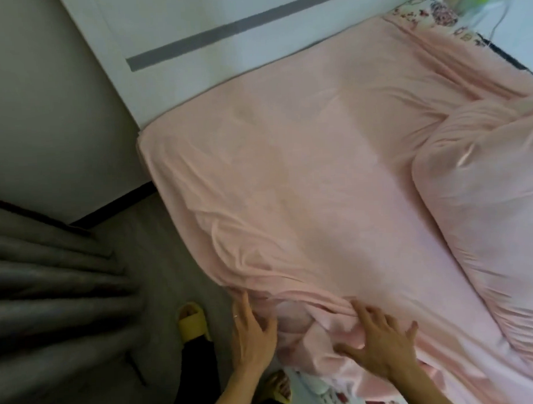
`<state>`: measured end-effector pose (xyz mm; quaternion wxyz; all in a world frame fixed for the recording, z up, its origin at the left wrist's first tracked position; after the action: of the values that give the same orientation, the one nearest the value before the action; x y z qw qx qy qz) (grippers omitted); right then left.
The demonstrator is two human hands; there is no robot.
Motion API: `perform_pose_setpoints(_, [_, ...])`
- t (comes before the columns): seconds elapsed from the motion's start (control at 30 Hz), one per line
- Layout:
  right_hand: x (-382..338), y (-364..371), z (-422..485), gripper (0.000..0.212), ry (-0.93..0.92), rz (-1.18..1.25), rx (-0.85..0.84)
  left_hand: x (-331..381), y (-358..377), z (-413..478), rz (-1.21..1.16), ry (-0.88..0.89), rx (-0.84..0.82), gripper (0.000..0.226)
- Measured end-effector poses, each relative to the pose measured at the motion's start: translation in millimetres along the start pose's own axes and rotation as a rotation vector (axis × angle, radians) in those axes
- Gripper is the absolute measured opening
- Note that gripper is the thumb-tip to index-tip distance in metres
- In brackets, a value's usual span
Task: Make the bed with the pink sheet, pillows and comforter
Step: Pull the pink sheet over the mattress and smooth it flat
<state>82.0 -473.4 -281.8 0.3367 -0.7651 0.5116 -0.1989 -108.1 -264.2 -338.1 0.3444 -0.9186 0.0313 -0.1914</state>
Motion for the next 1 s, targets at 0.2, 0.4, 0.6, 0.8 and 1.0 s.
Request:
perform_pose_setpoints(0.2, [11.9,28.0,-25.9,0.059,-0.063,0.072,0.005,6.3,82.3,-51.2,-0.402,-0.210,-0.357,0.116])
perform_pose_setpoints(0.4, [-31.0,82.6,-54.7,0.027,-0.294,0.158,-0.120,13.4,99.2,-67.8,-0.582,-0.310,-0.326,0.078])
perform_pose_setpoints(0.6, [-15.0,110.1,-64.9,0.026,-0.285,0.375,0.014,-36.4,114.6,-72.0,-0.781,-0.395,-0.170,0.051])
perform_pose_setpoints(0.8, [-10.6,106.0,-101.7,0.030,-0.450,0.333,0.272,-106.3,145.2,-113.7,-1.041,-0.504,-0.197,0.046])
perform_pose_setpoints(1.0, [-19.8,113.7,-172.5,0.039,-0.850,0.161,0.473,-167.2,142.7,-141.2,-1.216,-0.608,-0.148,0.072])
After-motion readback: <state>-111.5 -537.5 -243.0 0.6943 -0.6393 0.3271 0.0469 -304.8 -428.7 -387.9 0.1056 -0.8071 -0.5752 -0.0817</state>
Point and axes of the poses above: each hand's wrist, its own z-axis towards the middle knuckle, its own y-axis out of the palm, x = y × z, the point moved 10 cm from there along z, towards the middle knuckle, and after that the axes turned 15 degrees about z, right-handed, at the moved point
